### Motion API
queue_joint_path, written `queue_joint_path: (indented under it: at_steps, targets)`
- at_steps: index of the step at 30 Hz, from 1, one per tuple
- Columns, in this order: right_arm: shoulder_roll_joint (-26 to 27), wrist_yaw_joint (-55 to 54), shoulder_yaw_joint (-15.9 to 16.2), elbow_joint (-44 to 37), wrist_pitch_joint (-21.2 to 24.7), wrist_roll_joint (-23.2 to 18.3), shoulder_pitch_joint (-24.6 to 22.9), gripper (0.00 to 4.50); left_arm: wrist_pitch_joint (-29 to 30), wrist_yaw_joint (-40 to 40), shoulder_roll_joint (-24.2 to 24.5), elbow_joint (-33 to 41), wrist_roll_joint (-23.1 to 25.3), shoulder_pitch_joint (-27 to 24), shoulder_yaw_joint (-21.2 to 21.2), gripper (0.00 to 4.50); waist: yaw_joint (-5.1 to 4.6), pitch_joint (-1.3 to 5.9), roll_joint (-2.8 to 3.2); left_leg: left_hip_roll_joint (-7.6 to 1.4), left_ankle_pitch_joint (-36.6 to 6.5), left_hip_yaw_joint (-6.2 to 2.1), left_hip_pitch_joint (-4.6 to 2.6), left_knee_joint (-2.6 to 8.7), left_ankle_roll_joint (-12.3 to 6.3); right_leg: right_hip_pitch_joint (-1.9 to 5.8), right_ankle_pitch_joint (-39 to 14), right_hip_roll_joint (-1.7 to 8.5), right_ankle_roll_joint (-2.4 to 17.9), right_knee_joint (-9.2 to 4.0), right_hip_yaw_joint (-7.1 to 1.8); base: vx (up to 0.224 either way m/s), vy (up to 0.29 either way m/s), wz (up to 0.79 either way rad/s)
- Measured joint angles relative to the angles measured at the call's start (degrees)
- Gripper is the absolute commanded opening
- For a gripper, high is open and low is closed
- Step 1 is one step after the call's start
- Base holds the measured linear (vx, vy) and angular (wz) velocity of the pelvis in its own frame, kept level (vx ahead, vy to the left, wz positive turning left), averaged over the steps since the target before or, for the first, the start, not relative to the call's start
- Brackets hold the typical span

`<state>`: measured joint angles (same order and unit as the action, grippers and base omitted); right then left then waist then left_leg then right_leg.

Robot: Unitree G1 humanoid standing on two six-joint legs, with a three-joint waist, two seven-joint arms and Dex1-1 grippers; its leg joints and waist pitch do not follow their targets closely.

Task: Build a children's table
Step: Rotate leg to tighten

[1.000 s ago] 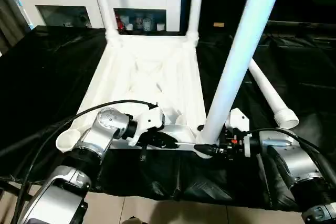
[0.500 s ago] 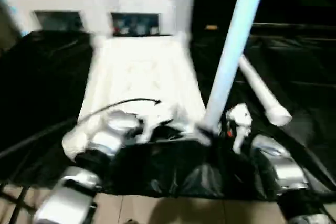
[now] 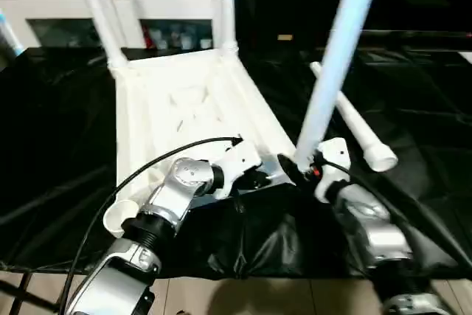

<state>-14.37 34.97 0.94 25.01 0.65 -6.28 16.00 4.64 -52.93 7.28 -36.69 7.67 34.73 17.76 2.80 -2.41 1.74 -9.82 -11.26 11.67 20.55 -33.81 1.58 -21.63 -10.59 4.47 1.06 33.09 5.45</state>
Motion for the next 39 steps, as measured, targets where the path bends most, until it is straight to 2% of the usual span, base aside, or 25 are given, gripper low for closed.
queue_joint_path:
  at_steps: [4,7,8,10,14,17,19,21,23,26,27,29,32,34,39]
  targets:
    - [-5.29,7.81,-0.78,-5.55,1.98,-3.54,-3.8,3.93,0.09,-0.86,0.16,0.96,-0.07,-0.25,0.22,0.0,0.6,0.03,0.05,-0.02,0.0,0.0,0.11,0.21,-0.01,-0.16,0.15,-0.02,0.21,0.08,0.03,0.0,0.0,0.0]
    - [-13.42,16.59,-1.65,-13.11,4.49,-7.59,-8.73,3.93,0.68,-1.3,0.18,1.56,-0.65,-0.47,0.36,0.0,1.24,0.07,0.22,-0.07,0.03,0.0,0.25,0.25,-0.06,-0.2,0.05,-0.04,0.05,0.09,0.04,0.0,0.0,0.0]
    - [-14.75,18.74,-1.57,-14.6,4.86,-7.97,-9.36,4.0,1.26,-1.3,0.27,1.56,-0.88,-0.46,-0.04,0.28,1.03,0.07,0.21,-0.08,0.06,0.0,0.26,0.26,-0.11,-0.2,0.06,-0.07,0.06,0.1,0.04,0.0,0.0,0.0]
    - [-15.15,21.49,-1.09,-16.3,5.95,-9.05,-9.78,4.03,2.1,-1.21,0.3,1.55,-1.37,-0.46,-0.72,0.55,0.43,0.06,0.21,-0.08,0.1,-0.06,0.43,0.24,-0.17,-0.25,0.02,-0.09,-0.05,0.1,0.1,0.0,0.0,0.0]
    - [-16.24,24.26,-0.42,-18.3,8.68,-10.21,-10.87,4.03,2.74,-0.65,-0.05,2.2,-3.91,-0.86,-2.33,0.78,0.57,-0.03,0.33,-0.08,0.01,-0.18,0.49,0.1,-0.02,-0.38,-0.06,-0.08,-0.22,0.05,0.18,0.0,0.0,0.0]
    - [-16.87,24.92,-0.01,-19.92,10.76,-11.22,-10.61,4.03,3.27,0.35,1.11,5.68,-6.86,-0.59,-6.06,0.78,0.53,-0.05,0.33,-0.08,0.01,-0.19,0.55,0.01,-0.02,-0.38,0.17,-0.07,0.14,0.05,0.18,0.0,0.0,0.0]
    - [-16.83,24.66,0.71,-20.13,11.71,-11.33,-9.97,4.03,3.94,0.96,2.96,7.57,-7.68,1.01,-8.31,0.78,0.54,-0.05,0.34,-0.08,0.01,-0.19,0.55,0.02,-0.03,-0.38,0.17,-0.07,0.14,0.06,0.18,0.0,0.0,0.0]
    - [-14.29,23.9,2.34,-16.09,12.4,-9.97,-5.51,4.03,5.98,1.51,7.1,9.5,-7.68,2.31,-9.8,0.78,-0.12,-0.06,0.34,-0.1,0.01,-0.23,0.55,0.04,-0.03,-0.47,0.21,-0.09,0.19,0.15,0.21,0.0,0.0,0.0]
    - [-13.25,23.36,3.12,-14.29,12.46,-9.28,-4.02,4.03,7.31,2.22,9.52,10.24,-7.18,3.37,-11.27,0.78,-0.22,-0.05,0.36,-0.1,0.01,-0.25,0.53,0.06,-0.02,-0.48,0.2,-0.09,0.19,0.16,0.25,0.0,0.0,0.0]
    - [-10.74,21.59,5.04,-12.77,12.74,-7.68,-2.68,4.03,11.03,4.48,16.5,10.71,-3.35,3.89,-11.42,0.78,-0.44,-0.09,0.29,-0.13,0.02,-0.26,0.59,0.08,-0.04,-0.59,0.2,-0.14,0.18,0.2,0.24,0.0,0.0,0.0]
    - [-10.65,21.45,5.62,-12.53,12.96,-7.45,-2.75,4.03,11.86,5.24,18.03,10.49,-2.17,3.89,-12.21,0.78,-0.31,-0.1,0.3,-0.12,0.03,-0.25,0.69,0.07,-0.05,-0.65,0.19,-0.13,0.18,0.19,0.24,0.0,0.0,0.0]
    - [-10.54,21.14,6.42,-12.56,13.59,-7.07,-2.72,4.03,13.1,6.69,20.6,10.44,0.37,3.64,-12.17,0.44,0.22,-0.16,0.18,-0.11,0.12,-0.24,0.79,0.03,-0.23,-0.69,0.19,-0.11,0.19,0.16,0.22,0.0,0.0,0.0]
    - [-10.68,21.77,7.84,-12.89,14.12,-6.83,-3.1,4.03,16.98,10.22,24.28,10.66,3.29,1.95,-12.56,0.39,0.65,-0.19,0.03,-0.1,0.1,-0.21,0.85,-0.02,-0.27,-0.74,0.19,-0.1,0.19,0.17,0.19,0.0,0.0,0.0]
    - [-10.89,21.76,8.45,-12.82,14.39,-6.41,-3.17,4.03,17.88,10.94,24.8,10.62,3.71,1.11,-12.41,0.1,1.1,-0.23,-0.04,-0.09,0.08,-0.21,0.86,-0.06,-0.23,-0.73,0.2,-0.09,0.19,0.18,0.17,0.0,0.0,0.0]
    - [-10.52,20.06,8.71,-10.0,14.27,-4.05,-2.48,4.03,17.05,10.66,23.5,8.71,4.93,-0.42,-8.73,0.01,2.12,-0.23,-0.13,-0.09,-0.01,-0.16,0.81,-0.21,-0.03,-0.63,0.23,-0.09,0.23,0.28,0.04,0.0,0.0,0.0]
